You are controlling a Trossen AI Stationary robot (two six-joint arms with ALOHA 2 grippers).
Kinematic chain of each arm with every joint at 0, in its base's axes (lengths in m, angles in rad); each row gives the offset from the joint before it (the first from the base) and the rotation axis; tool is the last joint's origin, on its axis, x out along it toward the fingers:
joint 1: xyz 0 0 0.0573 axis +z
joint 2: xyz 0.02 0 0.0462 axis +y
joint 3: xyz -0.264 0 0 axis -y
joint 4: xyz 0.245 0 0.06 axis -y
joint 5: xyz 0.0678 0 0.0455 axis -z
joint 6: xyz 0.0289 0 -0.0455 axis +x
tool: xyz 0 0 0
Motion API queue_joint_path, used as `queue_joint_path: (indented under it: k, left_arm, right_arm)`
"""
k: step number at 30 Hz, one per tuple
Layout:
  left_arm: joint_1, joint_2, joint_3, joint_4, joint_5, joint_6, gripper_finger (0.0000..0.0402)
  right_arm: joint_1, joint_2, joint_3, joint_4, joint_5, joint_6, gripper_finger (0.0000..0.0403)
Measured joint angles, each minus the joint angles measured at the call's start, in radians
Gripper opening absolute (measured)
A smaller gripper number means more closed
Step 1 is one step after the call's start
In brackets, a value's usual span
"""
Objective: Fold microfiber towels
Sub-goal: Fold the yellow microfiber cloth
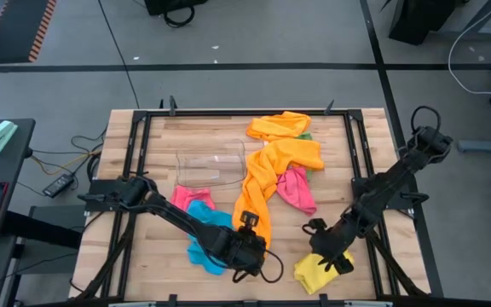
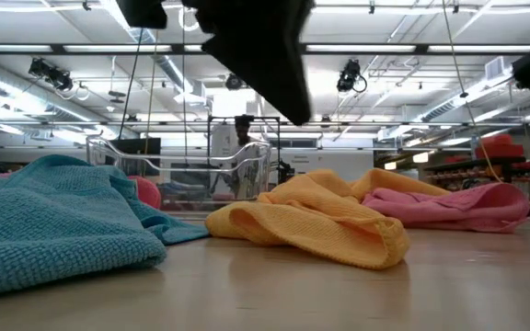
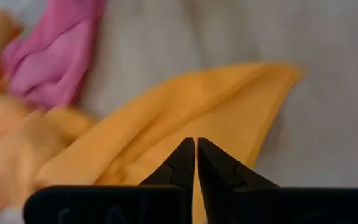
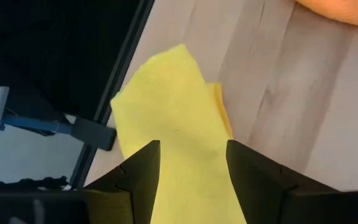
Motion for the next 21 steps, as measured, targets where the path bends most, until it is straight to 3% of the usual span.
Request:
queue_joint_path:
  k: [8,14,21]
  left_arm:
    - [0.017,0.001,-0.177,0.549,0.064,0.114,0.0046]
    - [0.062,0.003,-0.293,0.851,0.215,0.114,0.0033]
    - [0.079,-0.007,-0.302,0.775,0.219,0.178,0.0019]
  right_arm:
    - [0.072,0.012,0.000,0.003,0.043,0.054,0.0193]
    - [0.142,0.084,-0.001,0.060,0.119,0.056,0.0193]
    - [0.151,0.252,-0.001,0.212,0.158,0.008,0.0193]
